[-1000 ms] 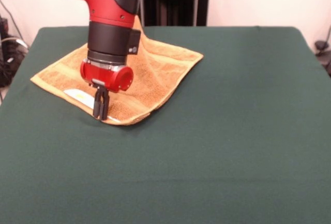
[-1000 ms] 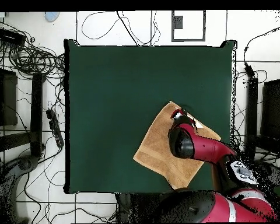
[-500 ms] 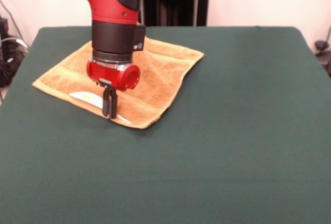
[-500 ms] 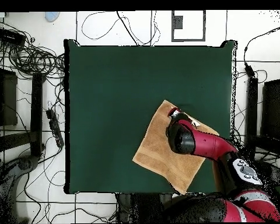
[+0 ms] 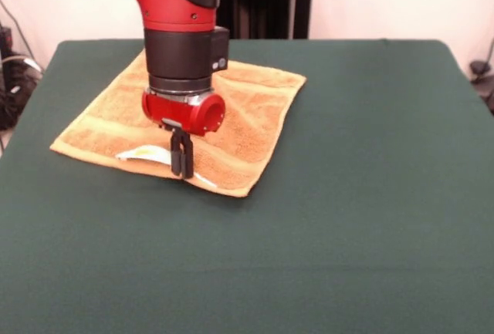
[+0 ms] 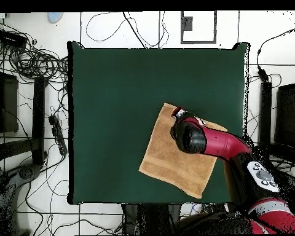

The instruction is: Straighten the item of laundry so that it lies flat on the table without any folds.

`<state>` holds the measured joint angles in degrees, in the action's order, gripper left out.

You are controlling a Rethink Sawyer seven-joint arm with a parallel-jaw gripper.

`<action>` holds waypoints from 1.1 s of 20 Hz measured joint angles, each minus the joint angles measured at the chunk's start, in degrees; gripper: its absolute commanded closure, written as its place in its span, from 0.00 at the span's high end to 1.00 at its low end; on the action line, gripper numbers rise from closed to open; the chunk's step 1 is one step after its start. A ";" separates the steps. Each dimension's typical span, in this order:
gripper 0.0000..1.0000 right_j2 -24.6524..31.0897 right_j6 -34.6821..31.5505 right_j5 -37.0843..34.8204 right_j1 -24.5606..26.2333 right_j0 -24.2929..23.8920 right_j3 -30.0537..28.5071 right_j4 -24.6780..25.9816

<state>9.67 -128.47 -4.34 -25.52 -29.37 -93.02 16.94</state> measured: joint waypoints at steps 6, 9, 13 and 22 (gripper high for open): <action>0.00 1.63 0.00 -1.58 -0.01 -0.01 3.23 0.51; 0.00 2.26 0.00 -2.89 0.01 -0.01 4.88 0.56; 0.00 3.02 0.00 -5.19 0.01 -0.01 7.10 0.57; 0.00 5.26 0.00 -9.25 0.03 -0.06 11.04 2.69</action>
<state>14.93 -128.47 -13.59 -25.49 -29.43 -81.98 19.62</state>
